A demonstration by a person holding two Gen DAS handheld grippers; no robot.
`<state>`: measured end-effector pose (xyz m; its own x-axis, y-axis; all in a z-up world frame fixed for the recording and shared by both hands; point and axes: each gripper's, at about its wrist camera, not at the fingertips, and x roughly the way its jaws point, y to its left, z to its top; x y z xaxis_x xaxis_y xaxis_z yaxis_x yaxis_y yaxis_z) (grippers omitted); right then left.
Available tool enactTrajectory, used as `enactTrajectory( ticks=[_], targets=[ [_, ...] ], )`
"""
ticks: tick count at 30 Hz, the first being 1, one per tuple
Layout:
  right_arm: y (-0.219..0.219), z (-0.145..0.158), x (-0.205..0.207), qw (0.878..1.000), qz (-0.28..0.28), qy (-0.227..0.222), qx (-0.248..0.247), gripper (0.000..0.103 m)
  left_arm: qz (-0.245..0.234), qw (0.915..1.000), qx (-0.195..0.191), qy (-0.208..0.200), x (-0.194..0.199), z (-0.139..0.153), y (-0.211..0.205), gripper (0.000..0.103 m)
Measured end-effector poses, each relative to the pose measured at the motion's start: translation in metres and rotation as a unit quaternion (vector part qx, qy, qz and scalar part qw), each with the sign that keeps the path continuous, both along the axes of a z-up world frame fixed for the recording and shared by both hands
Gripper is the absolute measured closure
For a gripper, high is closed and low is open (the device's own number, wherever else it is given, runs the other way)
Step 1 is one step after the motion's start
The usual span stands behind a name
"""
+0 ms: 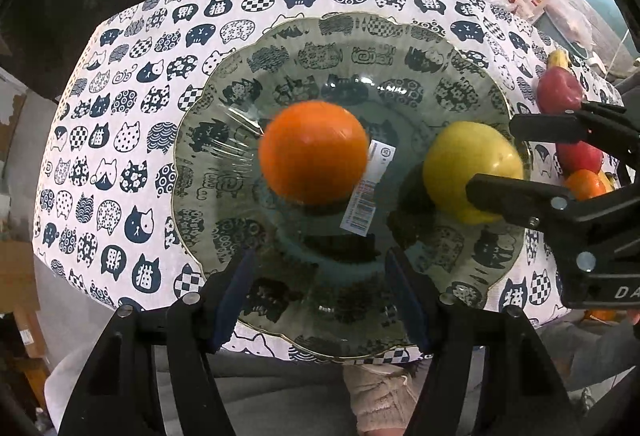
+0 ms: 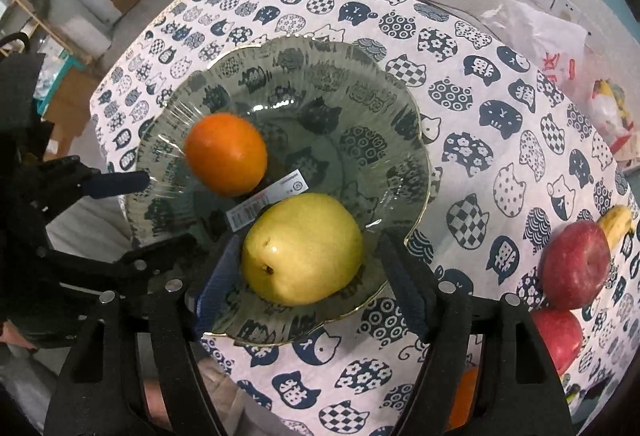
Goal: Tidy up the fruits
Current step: 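Lower the orange onto the plate and open the left gripper while the right releases the pear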
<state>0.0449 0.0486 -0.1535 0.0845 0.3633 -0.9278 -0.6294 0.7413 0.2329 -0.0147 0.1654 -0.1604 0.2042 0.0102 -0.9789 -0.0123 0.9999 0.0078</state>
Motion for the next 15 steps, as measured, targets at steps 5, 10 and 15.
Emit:
enactTrajectory(
  ticks=[5, 10, 15],
  targets=[
    [-0.008, 0.011, 0.000, 1.000, -0.010, -0.006, 0.015, 0.027, -0.001, 1.0000, -0.004, -0.004, 0.001, 0.009, -0.007, 0.035],
    [-0.021, 0.023, 0.002, 0.999, -0.023, -0.014, 0.025, 0.026, -0.011, 0.9998, 0.002, -0.017, 0.003, 0.019, -0.016, 0.033],
    [-0.037, 0.038, 0.001, 0.999, -0.029, -0.036, 0.024, 0.025, -0.023, 0.9994, -0.004, -0.026, 0.001, 0.030, -0.029, 0.033]
  ],
)
